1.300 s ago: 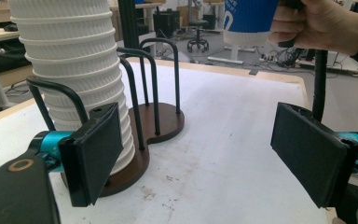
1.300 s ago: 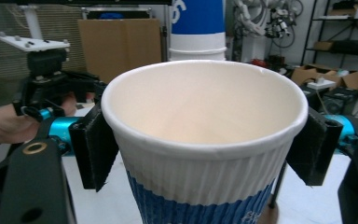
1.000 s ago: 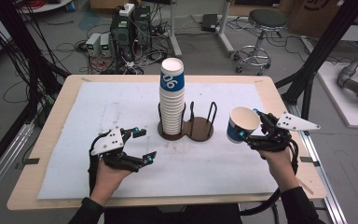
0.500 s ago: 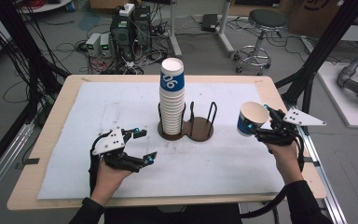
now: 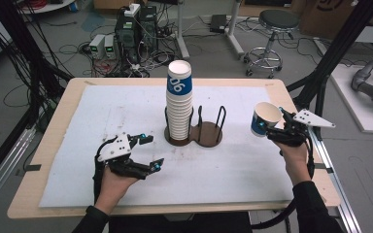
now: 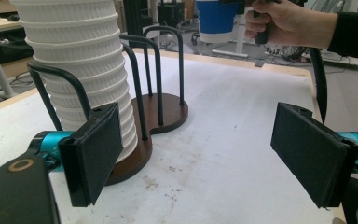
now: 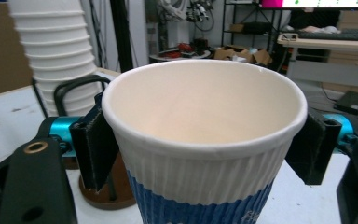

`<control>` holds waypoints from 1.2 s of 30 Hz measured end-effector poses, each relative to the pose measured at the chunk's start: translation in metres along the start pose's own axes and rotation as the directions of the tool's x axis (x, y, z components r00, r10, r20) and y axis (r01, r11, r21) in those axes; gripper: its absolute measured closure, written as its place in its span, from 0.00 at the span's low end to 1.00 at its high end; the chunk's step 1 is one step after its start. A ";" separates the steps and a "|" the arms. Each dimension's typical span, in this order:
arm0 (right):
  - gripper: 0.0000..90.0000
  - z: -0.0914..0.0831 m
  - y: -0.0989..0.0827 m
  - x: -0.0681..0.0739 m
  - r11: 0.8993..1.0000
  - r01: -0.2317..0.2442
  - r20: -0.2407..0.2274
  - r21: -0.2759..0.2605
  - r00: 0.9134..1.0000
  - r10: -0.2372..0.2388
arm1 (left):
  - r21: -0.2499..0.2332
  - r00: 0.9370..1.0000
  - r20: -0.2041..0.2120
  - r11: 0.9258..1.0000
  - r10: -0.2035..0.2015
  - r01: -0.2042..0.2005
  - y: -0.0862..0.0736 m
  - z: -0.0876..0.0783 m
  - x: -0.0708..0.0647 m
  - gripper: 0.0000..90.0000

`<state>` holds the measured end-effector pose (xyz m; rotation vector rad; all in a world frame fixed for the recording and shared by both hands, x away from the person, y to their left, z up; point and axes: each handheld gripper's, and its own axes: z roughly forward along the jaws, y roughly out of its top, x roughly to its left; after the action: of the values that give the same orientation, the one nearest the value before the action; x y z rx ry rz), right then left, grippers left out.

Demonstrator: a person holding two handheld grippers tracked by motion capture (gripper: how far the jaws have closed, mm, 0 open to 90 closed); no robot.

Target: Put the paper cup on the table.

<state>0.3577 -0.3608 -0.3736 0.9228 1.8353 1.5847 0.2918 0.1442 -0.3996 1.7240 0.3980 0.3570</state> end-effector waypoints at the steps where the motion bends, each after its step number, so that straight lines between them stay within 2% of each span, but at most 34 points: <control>1: 0.25 0.001 -0.001 -0.001 1.000 -0.003 0.006 0.000 1.000 0.003 | 0.002 1.000 -0.001 1.000 0.000 0.000 0.000 0.000 0.000 0.18; 7: 0.25 0.007 -0.006 -0.005 1.000 -0.023 0.043 -0.004 0.999 0.024 | 0.000 1.000 0.003 1.000 0.000 0.000 0.000 0.001 -0.001 0.18; 8: 0.25 0.010 -0.008 -0.007 1.000 -0.019 0.063 -0.013 0.998 0.019 | 0.002 1.000 0.004 1.000 -0.001 0.001 -0.001 0.002 -0.001 0.18; 10: 0.25 0.012 -0.011 -0.008 0.999 -0.031 0.067 -0.017 0.997 0.033 | 0.005 1.000 0.003 1.000 -0.002 0.002 -0.001 0.002 0.000 0.18; 17: 0.25 0.020 -0.020 -0.012 0.999 -0.031 0.099 -0.015 0.995 0.032 | 0.003 1.000 0.005 1.000 -0.003 0.003 -0.002 0.002 0.000 0.18; 26: 0.25 0.032 -0.034 -0.020 0.998 -0.070 0.141 0.008 0.988 0.068 | 0.009 1.000 0.007 1.000 -0.003 0.003 -0.003 0.003 -0.001 0.18; 36: 0.25 0.048 -0.046 -0.025 0.995 -0.092 0.170 0.041 0.982 0.084 | 0.011 1.000 0.014 1.000 0.000 0.000 -0.004 0.004 -0.001 0.18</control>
<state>0.4036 -0.3544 -0.4278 1.1382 1.7431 1.4702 0.2922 0.1409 -0.4044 1.7362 0.3902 0.3435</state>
